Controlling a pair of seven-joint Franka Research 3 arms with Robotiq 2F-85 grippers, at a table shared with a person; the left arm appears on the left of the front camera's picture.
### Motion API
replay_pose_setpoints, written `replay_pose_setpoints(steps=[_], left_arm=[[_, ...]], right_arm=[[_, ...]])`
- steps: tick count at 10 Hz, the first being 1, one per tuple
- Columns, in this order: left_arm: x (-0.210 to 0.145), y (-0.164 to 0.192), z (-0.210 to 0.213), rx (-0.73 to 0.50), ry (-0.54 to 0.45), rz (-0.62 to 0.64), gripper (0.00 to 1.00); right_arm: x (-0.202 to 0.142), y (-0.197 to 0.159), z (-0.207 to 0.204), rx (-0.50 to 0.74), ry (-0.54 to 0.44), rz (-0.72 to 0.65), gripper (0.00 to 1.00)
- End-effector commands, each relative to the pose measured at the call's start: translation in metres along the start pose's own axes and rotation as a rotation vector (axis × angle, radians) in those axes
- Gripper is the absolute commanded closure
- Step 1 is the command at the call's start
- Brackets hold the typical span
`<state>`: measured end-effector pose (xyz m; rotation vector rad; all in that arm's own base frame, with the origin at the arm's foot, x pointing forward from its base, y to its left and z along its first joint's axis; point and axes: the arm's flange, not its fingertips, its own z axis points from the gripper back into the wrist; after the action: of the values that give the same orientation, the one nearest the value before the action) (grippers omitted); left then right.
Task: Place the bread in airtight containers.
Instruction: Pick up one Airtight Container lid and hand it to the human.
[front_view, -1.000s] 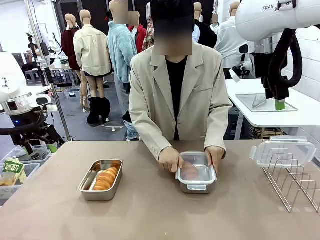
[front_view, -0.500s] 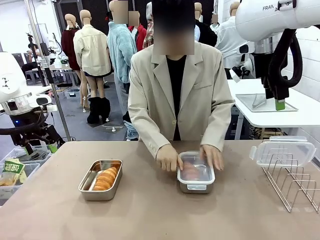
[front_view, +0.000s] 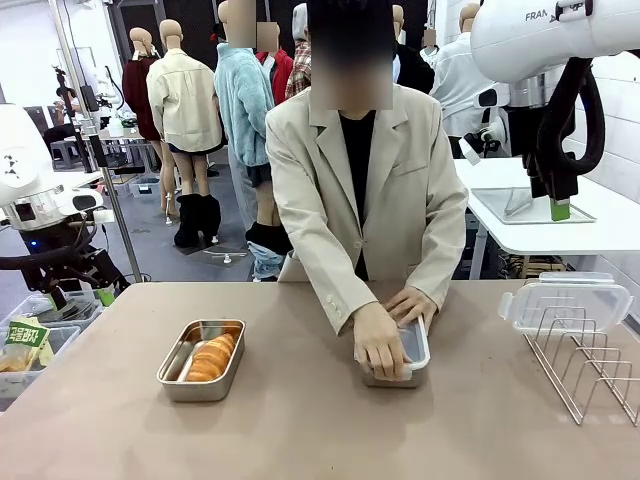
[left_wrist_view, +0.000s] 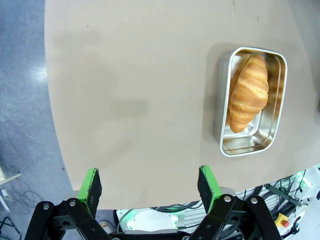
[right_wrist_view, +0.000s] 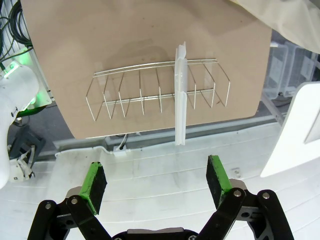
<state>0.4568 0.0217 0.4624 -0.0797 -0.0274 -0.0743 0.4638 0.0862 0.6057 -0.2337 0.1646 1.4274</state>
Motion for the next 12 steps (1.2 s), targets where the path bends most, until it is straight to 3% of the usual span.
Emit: replay_pose_setpoints(steps=[1,12], left_arm=[[0.0012,0.0003,0.0023,0.008,-0.001,0.0,0.0],[0.0012,0.0003,0.0023,0.008,-0.001,0.0,0.0]], right_arm=[[-0.0015,-0.0002,0.0006,0.003,-0.002,0.005,0.0],[-0.0015,-0.0002,0.0006,0.003,-0.002,0.005,0.0]])
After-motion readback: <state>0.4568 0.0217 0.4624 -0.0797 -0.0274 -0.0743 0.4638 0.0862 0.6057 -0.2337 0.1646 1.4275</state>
